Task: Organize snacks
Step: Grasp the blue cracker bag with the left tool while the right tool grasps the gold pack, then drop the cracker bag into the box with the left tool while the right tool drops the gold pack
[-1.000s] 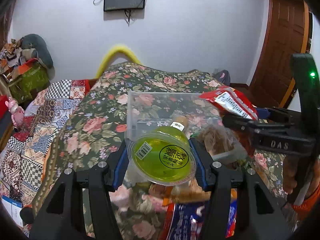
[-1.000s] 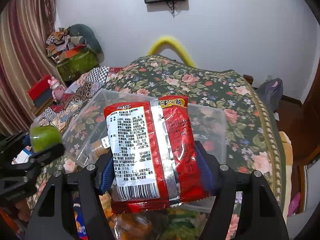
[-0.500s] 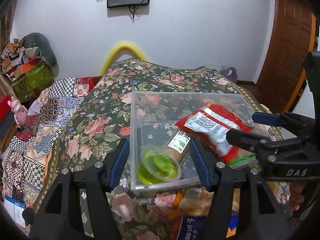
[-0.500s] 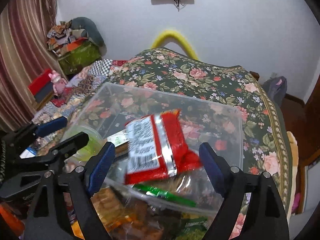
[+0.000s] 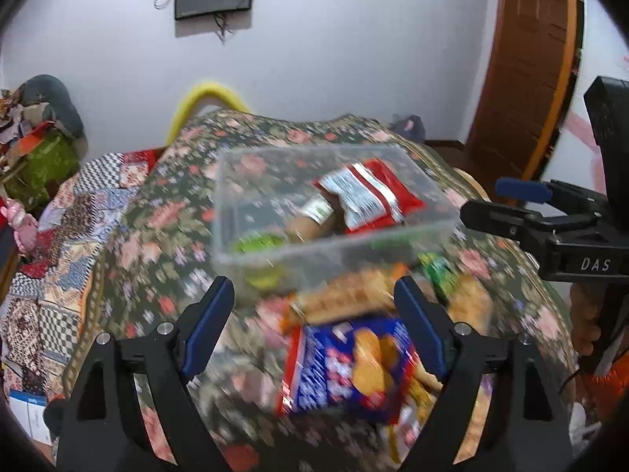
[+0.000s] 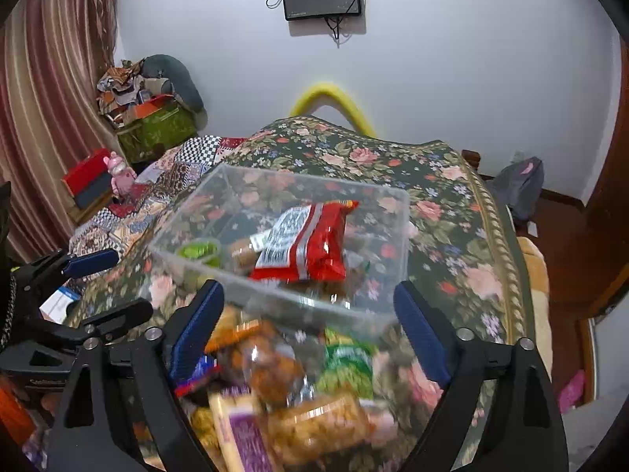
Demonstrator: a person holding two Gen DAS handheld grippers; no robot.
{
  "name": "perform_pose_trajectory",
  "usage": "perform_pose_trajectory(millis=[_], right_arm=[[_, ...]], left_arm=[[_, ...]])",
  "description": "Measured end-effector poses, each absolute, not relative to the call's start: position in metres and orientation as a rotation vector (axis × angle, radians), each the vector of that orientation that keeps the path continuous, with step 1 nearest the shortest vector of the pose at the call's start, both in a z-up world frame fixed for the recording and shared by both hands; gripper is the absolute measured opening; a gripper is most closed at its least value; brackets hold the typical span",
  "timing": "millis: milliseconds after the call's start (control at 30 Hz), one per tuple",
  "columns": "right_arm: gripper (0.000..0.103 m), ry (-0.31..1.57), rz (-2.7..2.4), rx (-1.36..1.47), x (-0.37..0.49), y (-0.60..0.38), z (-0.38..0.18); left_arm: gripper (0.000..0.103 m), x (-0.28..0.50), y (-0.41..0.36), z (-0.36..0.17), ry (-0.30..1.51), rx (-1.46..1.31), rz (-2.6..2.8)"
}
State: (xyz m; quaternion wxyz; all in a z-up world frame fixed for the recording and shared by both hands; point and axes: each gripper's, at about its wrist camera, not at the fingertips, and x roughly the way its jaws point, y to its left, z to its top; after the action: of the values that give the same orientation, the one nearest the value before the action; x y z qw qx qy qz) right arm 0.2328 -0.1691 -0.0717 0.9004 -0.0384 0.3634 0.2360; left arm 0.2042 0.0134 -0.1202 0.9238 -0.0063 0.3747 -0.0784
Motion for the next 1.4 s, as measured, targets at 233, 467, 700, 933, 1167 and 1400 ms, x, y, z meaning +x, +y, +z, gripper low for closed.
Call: perform_pose_trajectory(millis=[233, 467, 700, 933, 1167, 1400], right_arm=[[0.093, 0.783, 0.458, -0.102, 0.207, -0.178, -0.09], [0.102, 0.839, 0.413, -0.182, 0.195, -0.18, -0.128], [0.102, 0.912, 0.402, -0.199, 0.206, -0.179, -0.162], [0.085, 0.951, 0.483, -0.037, 0.214, -0.197, -0.176], [0.079, 0.946, 0.451, -0.041, 0.201, -0.204, -0.174], [0.079, 0.894, 0.429, -0.032, 0.195, -0.212, -0.155]], left_arm=[[0.084, 0.183, -0.008, -0.147, 0.855, 0.008, -0.199], [0.084, 0.181, -0.01, -0.179, 0.923, 0.017, -0.165], [0.085, 0.191, -0.005, -0.19, 0.906, -0.002, -0.126], [0.066, 0.194, -0.013, -0.193, 0.839, 0.049, -0.114], [0.046, 0.178, -0.011, -0.175, 0.755, 0.085, -0.074], [0.044, 0.17, 0.014, -0.154, 0.738, 0.007, -0.055]])
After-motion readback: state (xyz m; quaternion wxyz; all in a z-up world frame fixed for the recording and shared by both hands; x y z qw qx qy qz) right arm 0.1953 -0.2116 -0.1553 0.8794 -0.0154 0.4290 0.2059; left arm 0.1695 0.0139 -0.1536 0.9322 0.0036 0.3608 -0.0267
